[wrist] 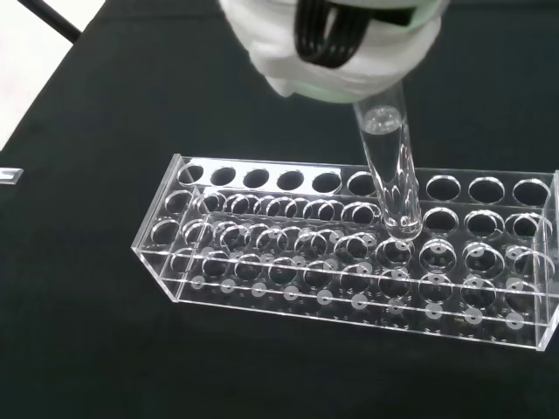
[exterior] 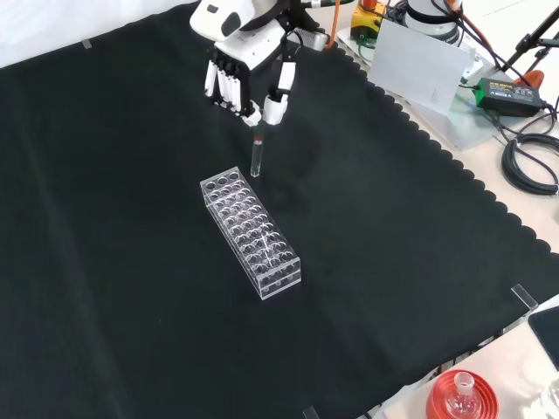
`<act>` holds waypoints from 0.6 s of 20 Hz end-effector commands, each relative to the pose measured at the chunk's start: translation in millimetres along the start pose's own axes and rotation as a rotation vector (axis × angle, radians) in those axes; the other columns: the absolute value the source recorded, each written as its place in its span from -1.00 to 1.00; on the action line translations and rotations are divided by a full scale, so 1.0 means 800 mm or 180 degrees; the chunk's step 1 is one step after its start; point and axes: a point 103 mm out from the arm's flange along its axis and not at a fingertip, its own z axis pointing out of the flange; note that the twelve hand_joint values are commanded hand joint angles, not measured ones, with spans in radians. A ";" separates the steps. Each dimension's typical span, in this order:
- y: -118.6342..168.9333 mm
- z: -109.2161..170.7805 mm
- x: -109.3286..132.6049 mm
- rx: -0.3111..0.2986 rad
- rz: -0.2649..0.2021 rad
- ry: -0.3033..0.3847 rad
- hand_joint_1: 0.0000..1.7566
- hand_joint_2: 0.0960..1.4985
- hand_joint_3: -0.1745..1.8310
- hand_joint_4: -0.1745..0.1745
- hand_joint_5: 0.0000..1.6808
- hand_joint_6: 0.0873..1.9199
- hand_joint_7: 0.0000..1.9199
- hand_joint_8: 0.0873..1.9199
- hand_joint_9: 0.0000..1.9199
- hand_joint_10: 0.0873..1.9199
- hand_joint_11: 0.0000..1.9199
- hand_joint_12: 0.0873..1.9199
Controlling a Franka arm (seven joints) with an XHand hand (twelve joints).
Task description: Put the test tube back in the rack.
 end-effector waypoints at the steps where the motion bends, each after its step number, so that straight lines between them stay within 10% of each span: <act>1: 0.004 0.002 -0.004 0.0017 0.0011 0.0016 0.61 0.25 -0.80 -1.00 0.44 -0.44 0.43 -0.43 0.23 -0.59 -0.19 0.24; 12: 0.025 0.018 -0.024 0.0079 0.0054 0.0052 0.61 0.25 -0.80 -1.00 0.44 -0.44 0.44 -0.43 0.23 -0.60 -0.19 0.23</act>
